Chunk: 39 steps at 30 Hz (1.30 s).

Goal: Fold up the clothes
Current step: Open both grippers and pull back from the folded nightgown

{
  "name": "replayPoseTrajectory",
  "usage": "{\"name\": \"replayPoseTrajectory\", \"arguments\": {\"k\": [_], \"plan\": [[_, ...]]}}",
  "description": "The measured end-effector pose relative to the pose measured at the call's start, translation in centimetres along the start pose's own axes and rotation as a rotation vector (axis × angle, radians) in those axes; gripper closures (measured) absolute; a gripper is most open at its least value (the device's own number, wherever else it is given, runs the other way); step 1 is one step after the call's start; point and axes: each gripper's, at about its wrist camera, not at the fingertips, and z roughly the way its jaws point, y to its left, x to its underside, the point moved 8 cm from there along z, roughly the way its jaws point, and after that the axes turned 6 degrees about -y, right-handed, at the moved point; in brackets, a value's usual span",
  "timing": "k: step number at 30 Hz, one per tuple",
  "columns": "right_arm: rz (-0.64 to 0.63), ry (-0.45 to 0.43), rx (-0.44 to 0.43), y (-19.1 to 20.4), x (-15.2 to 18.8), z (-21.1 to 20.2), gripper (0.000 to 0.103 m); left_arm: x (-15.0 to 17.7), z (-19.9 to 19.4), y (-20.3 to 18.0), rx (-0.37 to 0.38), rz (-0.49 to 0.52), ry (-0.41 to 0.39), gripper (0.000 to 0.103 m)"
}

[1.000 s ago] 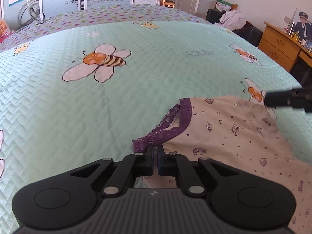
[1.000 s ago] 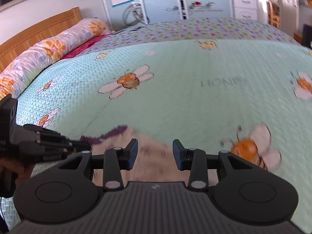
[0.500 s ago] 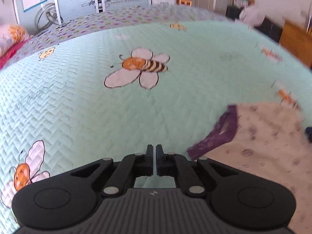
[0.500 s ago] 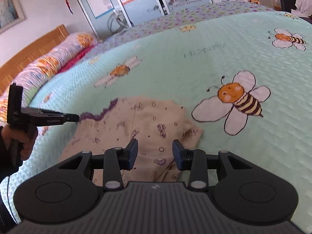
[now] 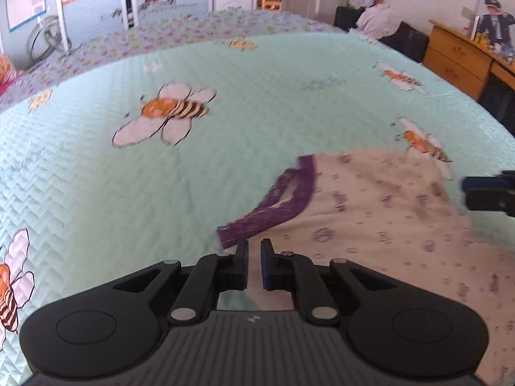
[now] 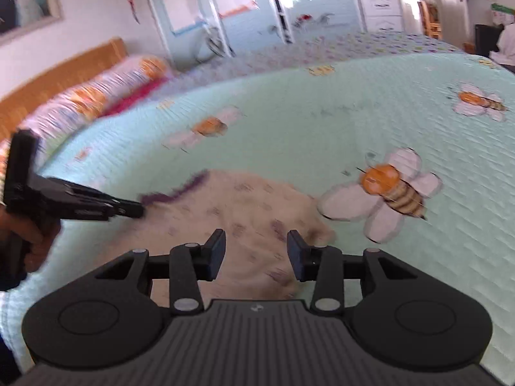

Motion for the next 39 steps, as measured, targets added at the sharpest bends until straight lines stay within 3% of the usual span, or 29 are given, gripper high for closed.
{"name": "replayPoseTrajectory", "arguments": {"k": [2, 4, 7, 12, 15, 17, 21, 24, 27, 30, 32, 36, 39], "plan": [[-0.001, 0.016, 0.029, -0.4, -0.1, 1.2, 0.059, 0.5, -0.3, -2.6, 0.044, 0.071, 0.001, 0.087], [0.019, 0.052, 0.088, -2.3, 0.7, 2.3, 0.06, 1.9, -0.1, -4.0, 0.029, 0.145, 0.023, 0.084], [0.042, 0.082, 0.154, -4.3, 1.3, 2.8, 0.063, 2.7, -0.8, -3.8, 0.02, 0.115, 0.012, 0.084], [0.037, 0.0, 0.069, -0.3, 0.1, -1.2, 0.06, 1.6, -2.8, -6.0, 0.081, 0.092, -0.059, 0.081], [-0.009, 0.071, -0.026, 3.0, 1.6, -0.1, 0.058, 3.0, -2.6, -7.3, 0.087, 0.141, -0.007, 0.073], [-0.012, 0.123, 0.003, 2.2, 3.4, 0.0, 0.059, 4.9, -2.2, -7.2, 0.076, 0.163, 0.049, 0.07], [0.119, 0.085, 0.081, -1.0, 4.2, -3.1, 0.057, 5.5, -4.6, -5.7, 0.066, 0.069, 0.019, 0.072], [0.085, 0.021, 0.039, 1.7, 3.6, -6.0, 0.056, 5.2, -6.7, -7.4, 0.098, 0.08, -0.029, 0.069], [0.032, 0.076, -0.015, 4.2, 5.3, -6.0, 0.056, 7.5, -7.0, -10.0, 0.113, 0.163, 0.019, 0.065], [0.034, 0.165, 0.101, 1.7, 8.0, -5.6, 0.057, 10.3, -7.7, -9.3, 0.093, 0.121, 0.055, 0.065], [0.129, 0.129, 0.11, 0.6, 7.9, -7.7, 0.057, 10.8, -9.2, -8.8, 0.101, 0.078, 0.049, 0.065], [0.062, 0.035, 0.039, 4.8, 6.9, -11.1, 0.054, 11.0, -10.2, -9.4, 0.11, 0.095, 0.063, 0.064], [-0.011, 0.1, 0.006, 7.8, 8.8, -9.8, 0.049, 11.7, -9.3, -9.8, 0.093, 0.101, 0.1, 0.062]]}}
